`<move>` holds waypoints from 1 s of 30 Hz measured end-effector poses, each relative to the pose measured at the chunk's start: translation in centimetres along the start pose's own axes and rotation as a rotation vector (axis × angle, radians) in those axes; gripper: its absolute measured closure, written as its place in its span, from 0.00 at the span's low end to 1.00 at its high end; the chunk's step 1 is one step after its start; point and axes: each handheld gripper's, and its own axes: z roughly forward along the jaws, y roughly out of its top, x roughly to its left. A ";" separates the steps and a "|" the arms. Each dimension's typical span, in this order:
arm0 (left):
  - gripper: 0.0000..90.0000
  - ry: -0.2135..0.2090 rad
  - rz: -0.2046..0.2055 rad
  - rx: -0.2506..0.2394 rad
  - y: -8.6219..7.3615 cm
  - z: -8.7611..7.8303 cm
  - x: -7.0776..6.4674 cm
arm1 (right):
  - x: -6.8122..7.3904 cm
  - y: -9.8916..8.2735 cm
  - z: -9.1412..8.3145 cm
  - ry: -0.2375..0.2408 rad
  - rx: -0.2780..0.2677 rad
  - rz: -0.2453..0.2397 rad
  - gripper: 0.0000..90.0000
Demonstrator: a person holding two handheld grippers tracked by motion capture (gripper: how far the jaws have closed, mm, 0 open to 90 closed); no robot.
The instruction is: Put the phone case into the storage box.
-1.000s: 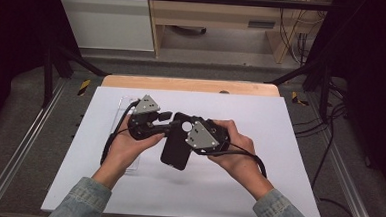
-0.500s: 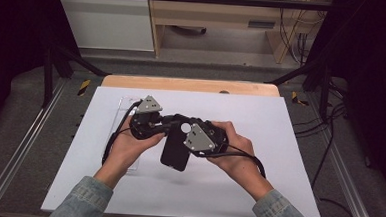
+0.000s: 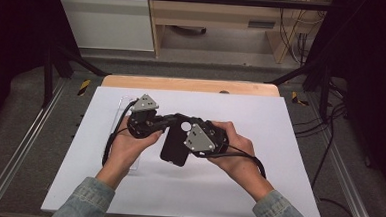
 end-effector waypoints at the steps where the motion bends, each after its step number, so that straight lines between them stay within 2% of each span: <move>1: 0.93 0.002 0.005 0.001 0.0 -0.1 0.0 | 0.0 0.0 0.0 0.003 -0.002 0.001 0.97; 12: 0.94 0.001 0.007 -0.005 -0.5 -0.3 0.1 | -0.3 -0.2 0.2 0.055 -0.016 0.033 0.96; 14: 0.94 0.003 0.007 -0.008 -0.6 -0.4 0.2 | -0.3 -0.1 0.2 0.066 -0.018 0.037 0.92; 19: 0.94 0.015 0.003 -0.021 -0.8 -0.5 0.8 | -0.5 0.0 -0.3 0.075 -0.044 0.097 0.75; 24: 0.93 0.027 0.001 -0.057 -0.7 -0.9 1.1 | -1.2 -0.4 -0.9 0.086 -0.025 0.165 0.60; 30: 0.93 0.046 0.006 -0.100 -0.6 -1.6 1.5 | -2.7 -1.3 -1.9 0.073 -0.023 0.292 0.45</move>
